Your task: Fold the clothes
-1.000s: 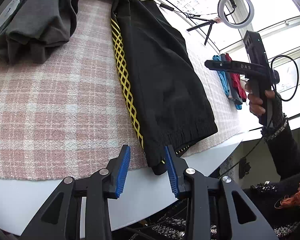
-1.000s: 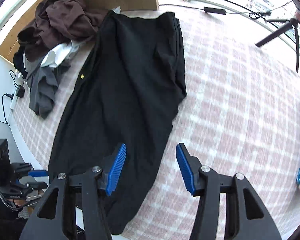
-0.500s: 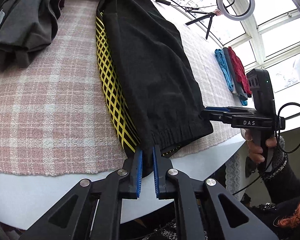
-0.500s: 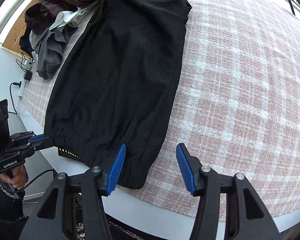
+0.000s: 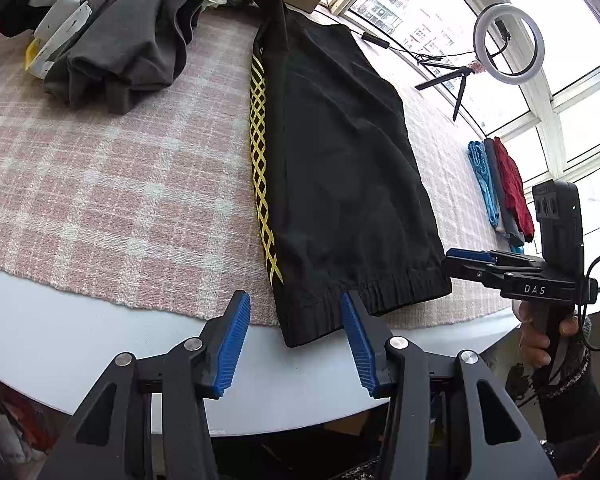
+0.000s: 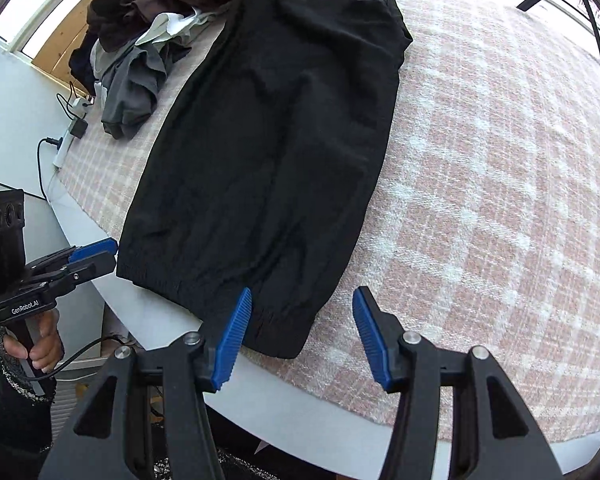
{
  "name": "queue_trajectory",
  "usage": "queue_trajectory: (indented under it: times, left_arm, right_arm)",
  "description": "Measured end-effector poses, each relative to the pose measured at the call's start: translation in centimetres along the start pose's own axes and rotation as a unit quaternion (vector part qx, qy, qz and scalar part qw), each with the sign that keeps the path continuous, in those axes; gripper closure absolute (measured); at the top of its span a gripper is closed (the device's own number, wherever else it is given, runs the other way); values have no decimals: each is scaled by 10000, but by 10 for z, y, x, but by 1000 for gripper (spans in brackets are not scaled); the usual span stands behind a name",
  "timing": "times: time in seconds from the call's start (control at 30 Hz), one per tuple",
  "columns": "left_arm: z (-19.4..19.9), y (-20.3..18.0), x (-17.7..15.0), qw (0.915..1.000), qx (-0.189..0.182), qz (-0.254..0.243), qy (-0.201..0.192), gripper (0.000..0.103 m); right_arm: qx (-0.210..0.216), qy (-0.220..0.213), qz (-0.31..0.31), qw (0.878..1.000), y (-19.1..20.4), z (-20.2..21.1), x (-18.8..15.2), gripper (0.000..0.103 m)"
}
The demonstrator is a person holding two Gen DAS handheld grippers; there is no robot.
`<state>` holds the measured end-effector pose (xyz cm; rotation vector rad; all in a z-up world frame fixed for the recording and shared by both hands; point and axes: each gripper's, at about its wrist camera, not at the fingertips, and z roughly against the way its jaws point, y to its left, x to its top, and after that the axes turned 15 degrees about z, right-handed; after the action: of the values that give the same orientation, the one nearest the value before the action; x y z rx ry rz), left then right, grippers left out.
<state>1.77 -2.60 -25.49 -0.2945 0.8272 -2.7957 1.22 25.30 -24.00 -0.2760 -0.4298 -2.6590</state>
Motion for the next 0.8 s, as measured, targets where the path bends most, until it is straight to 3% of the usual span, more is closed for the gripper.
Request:
queue_trajectory:
  times: [0.17,0.2,0.27,0.3,0.4,0.57,0.7,0.8]
  left_arm:
    - [-26,-7,4,9993,205,-124,282,56]
    - [-30,-9,3,9991,229,-159,333,61]
    - [-34,-12,3,9986,230,-220,414,81]
    - [-36,-14,2,9985,266,-257,411,83]
    - [-33,-20,1,9982,197,-363,428,92]
    - [-17,-29,-7,9975,-189,-376,568,93]
    - [-9,-28,-32,9957,-308,-352,797,92]
    - [-13,-16,-52,9934,-90,-323,1097,81]
  right_arm:
    - [122,118,33,9999,6,-20,-12,50]
    - [149,130,61,9998,9,-24,-15,50]
    - [216,9,128,9997,13,-24,-16,51]
    - [291,-21,176,9994,15,-25,-16,66]
    - [352,-92,364,9987,21,-23,-15,81]
    - [493,-96,437,9978,20,-4,-21,85]
    - [698,7,473,9964,28,8,-38,85]
    - [745,157,605,9953,36,12,-58,83]
